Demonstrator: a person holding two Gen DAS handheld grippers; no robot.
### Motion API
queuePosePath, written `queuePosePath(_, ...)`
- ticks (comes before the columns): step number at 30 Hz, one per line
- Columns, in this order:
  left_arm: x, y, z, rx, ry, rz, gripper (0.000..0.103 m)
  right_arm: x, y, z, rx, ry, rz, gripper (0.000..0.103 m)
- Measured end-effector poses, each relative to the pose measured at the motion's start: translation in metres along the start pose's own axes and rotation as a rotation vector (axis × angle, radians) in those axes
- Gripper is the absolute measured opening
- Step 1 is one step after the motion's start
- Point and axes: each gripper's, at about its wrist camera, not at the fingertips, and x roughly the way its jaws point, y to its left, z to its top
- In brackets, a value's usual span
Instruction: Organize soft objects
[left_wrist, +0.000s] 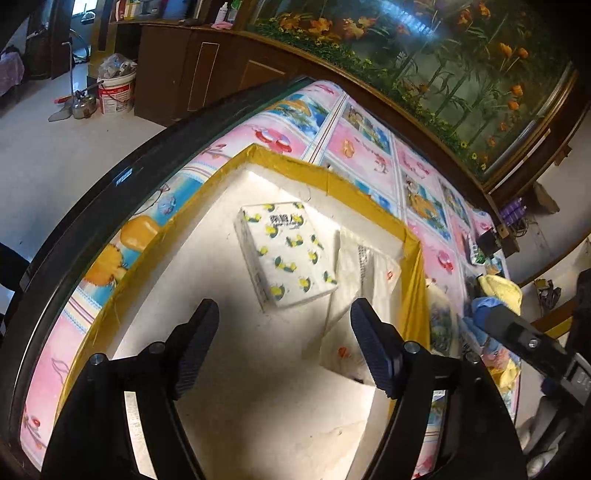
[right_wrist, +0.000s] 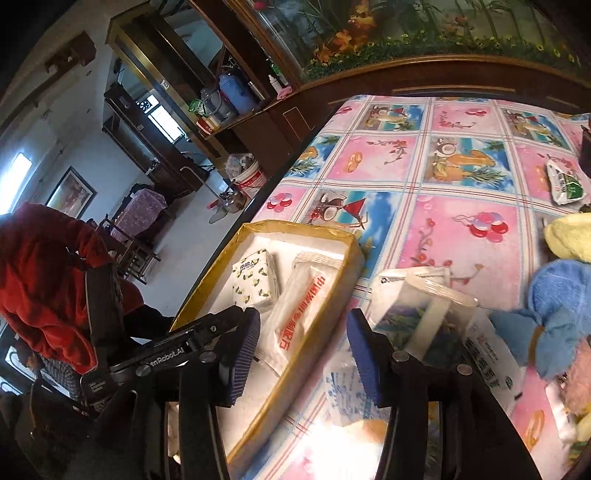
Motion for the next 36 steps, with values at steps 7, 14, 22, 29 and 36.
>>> queuePosePath(7,-0.005,0.007,-0.022,0.057,0.037,0.092,0.074,-0.060,-0.028,-0.029,-0.010,-0.077,-0.041,0.060)
queuePosePath(14,-0.065,-0.022,-0.028,0.122,-0.146,0.057,0.074,-0.108,-0.076,-0.054,0.000,-0.163,-0.145,0.063)
queuePosePath(22,-0.045,-0.132,-0.044,0.314,-0.050,-0.073,0.076,-0.147,-0.155,-0.079,0.142,-0.212,-0.227,0.064)
queuePosePath(29,0.041,-0.195,-0.038,0.397,0.069,0.105,0.076,-0.158,-0.178,-0.093,0.149,-0.235,-0.241,0.064)
queuePosePath(36,0.060,-0.200,-0.050,0.440,0.096,0.135,0.042,-0.154,-0.191,-0.100,0.146,-0.234,-0.240,0.064)
